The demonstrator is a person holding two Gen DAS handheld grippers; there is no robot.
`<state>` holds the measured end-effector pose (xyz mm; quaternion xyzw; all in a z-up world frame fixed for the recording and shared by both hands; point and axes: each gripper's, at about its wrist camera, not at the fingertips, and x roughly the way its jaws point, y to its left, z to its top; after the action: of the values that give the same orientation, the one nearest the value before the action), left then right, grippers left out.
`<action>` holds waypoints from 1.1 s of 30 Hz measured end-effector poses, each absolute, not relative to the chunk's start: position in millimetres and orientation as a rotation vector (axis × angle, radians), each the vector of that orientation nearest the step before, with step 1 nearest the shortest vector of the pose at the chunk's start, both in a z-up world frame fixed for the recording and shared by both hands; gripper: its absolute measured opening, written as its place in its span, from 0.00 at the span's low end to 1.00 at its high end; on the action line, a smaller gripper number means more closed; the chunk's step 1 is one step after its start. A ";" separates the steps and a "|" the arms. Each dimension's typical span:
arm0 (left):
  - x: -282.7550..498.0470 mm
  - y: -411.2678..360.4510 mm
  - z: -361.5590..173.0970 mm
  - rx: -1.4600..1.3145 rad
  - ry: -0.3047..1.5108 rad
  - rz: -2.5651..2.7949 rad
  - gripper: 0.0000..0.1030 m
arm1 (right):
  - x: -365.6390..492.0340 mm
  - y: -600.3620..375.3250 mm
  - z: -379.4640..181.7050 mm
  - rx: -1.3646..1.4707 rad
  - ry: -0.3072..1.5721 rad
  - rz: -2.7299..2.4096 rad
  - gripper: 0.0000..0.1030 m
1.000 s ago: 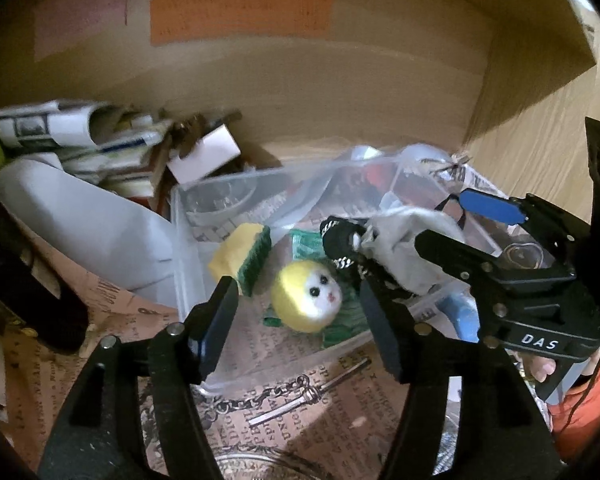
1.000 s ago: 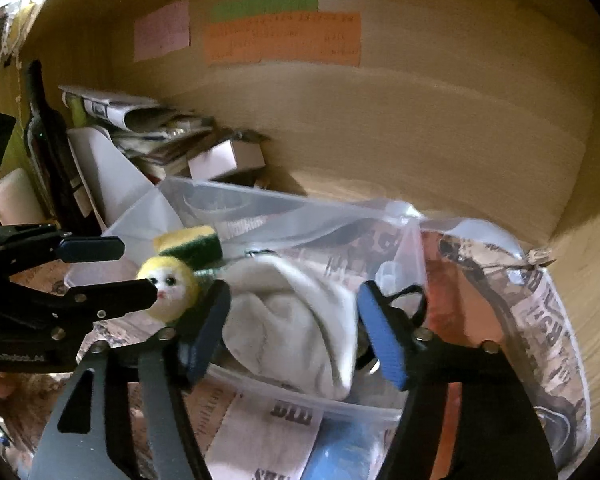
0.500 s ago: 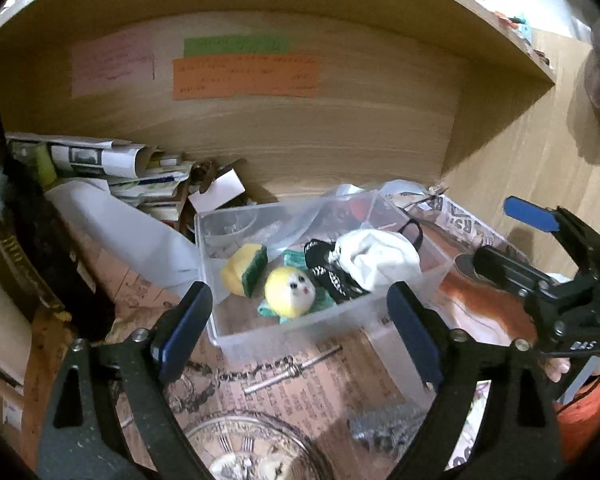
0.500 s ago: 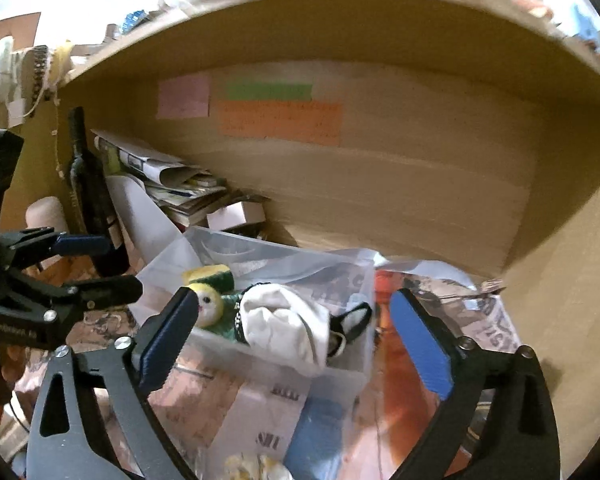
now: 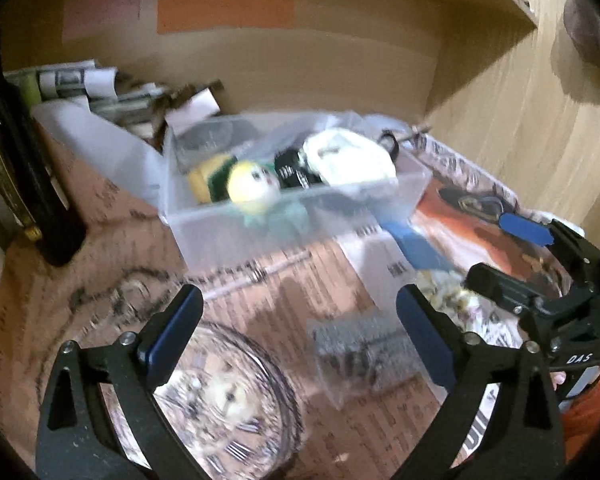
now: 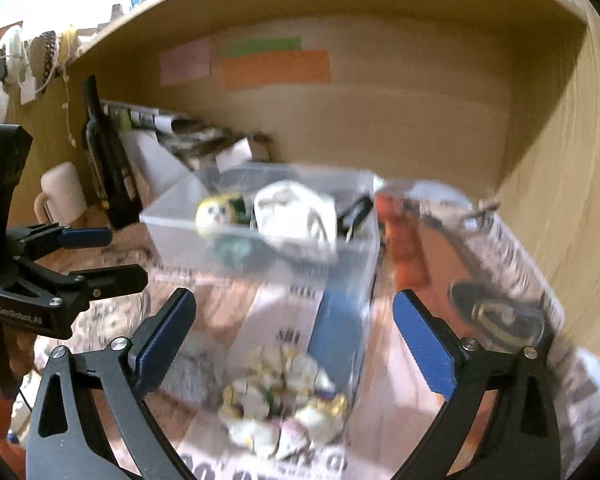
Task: Organize soft objects
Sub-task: 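Grasp the silver mesh pouch with the left tool while the right grasps the floral cloth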
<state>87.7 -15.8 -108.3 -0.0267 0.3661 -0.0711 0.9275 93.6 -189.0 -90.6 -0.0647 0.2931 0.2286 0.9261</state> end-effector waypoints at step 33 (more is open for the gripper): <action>86.9 -36.2 -135.6 -0.117 0.821 -0.276 0.29 | 83.0 -197.4 -123.2 -0.151 0.689 0.506 0.18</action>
<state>86.9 -36.2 -135.6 -0.0567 0.3975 -0.1338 0.9060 83.0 -197.4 -123.2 -0.0733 0.3337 0.2452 0.9073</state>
